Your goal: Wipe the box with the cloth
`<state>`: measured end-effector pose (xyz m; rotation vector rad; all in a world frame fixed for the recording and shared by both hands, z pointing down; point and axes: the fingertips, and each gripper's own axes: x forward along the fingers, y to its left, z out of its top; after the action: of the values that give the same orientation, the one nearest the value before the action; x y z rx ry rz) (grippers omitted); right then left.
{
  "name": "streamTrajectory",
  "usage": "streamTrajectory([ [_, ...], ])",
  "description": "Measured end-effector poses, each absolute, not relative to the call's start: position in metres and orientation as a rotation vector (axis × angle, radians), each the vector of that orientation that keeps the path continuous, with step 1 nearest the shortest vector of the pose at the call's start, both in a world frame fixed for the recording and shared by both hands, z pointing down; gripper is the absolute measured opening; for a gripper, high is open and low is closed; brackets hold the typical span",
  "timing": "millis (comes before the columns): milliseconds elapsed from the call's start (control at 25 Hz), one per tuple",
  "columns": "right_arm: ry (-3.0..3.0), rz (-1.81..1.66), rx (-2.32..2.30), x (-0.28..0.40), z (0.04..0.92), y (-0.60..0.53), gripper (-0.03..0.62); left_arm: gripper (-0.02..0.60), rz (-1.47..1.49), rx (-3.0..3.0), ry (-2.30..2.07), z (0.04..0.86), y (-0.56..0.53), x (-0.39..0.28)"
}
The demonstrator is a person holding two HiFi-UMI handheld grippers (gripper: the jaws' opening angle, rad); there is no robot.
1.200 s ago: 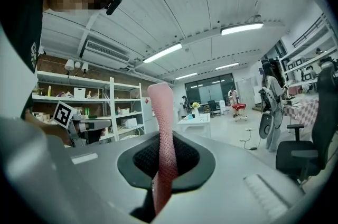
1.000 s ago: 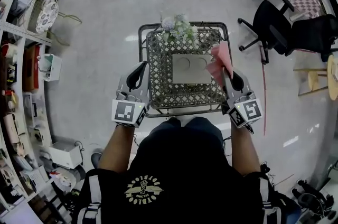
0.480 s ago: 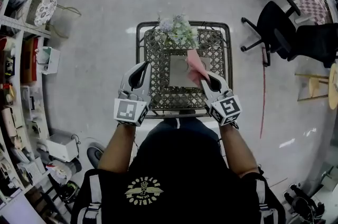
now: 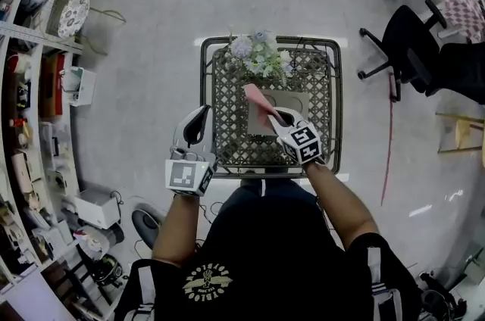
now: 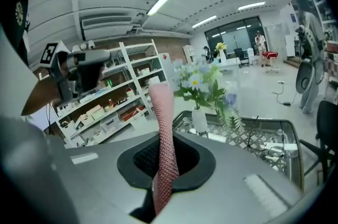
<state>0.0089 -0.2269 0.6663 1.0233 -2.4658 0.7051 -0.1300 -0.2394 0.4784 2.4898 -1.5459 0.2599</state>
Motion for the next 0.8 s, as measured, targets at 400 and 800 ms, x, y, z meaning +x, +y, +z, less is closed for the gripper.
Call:
streamTrajectory([
  [400, -2.175, 1.003, 0.959, -0.006, 0.805, -0.243, 0.017, 0.0, 0.326, 2.407, -1.627, 0.507, -0.221, -0.149],
  [800, -1.953, 0.955, 1.107, 0.041, 0.85, -0.249, 0.017, 0.0, 0.365, 2.385, -1.606, 0.517, -0.213, -0.148],
])
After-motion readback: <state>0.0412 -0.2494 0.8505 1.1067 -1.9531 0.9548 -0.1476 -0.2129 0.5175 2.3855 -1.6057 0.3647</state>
